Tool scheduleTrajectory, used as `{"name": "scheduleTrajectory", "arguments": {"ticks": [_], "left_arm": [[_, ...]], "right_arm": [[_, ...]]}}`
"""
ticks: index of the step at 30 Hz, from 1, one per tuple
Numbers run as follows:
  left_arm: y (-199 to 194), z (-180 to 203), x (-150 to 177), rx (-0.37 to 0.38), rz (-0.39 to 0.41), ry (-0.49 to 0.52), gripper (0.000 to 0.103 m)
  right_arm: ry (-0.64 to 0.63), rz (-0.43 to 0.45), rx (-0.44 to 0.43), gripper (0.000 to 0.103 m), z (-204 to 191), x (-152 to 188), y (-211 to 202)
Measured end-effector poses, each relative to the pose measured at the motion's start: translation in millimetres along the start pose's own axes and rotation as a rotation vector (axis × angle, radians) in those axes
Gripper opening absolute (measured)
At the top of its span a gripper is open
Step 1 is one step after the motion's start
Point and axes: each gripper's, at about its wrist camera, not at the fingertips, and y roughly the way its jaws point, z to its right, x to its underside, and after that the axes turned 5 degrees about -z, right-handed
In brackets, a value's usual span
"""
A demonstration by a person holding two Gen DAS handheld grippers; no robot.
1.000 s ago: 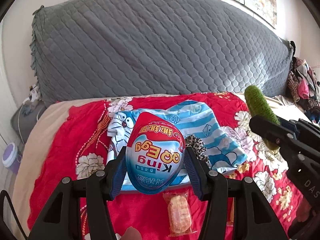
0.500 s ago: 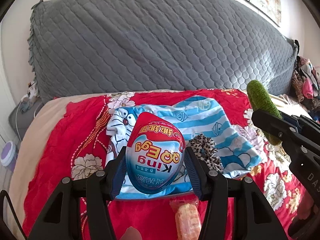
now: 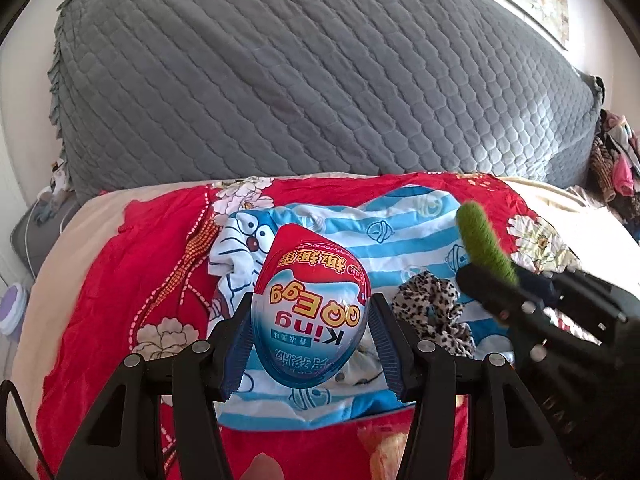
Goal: Organize objects
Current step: 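Carry the egg and the green ring over the striped shirt in the tray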
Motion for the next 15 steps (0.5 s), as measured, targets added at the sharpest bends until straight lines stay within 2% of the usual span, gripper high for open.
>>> {"name": "scheduleTrajectory", "arguments": {"ticks": [15], "left_arm": [[34.5,-1.1,4.9,-0.022,-0.033,0.017,0.057]], "right_arm": [[0.012,-0.021,0.011,0.015,13.0,5.6,26.0]]}}
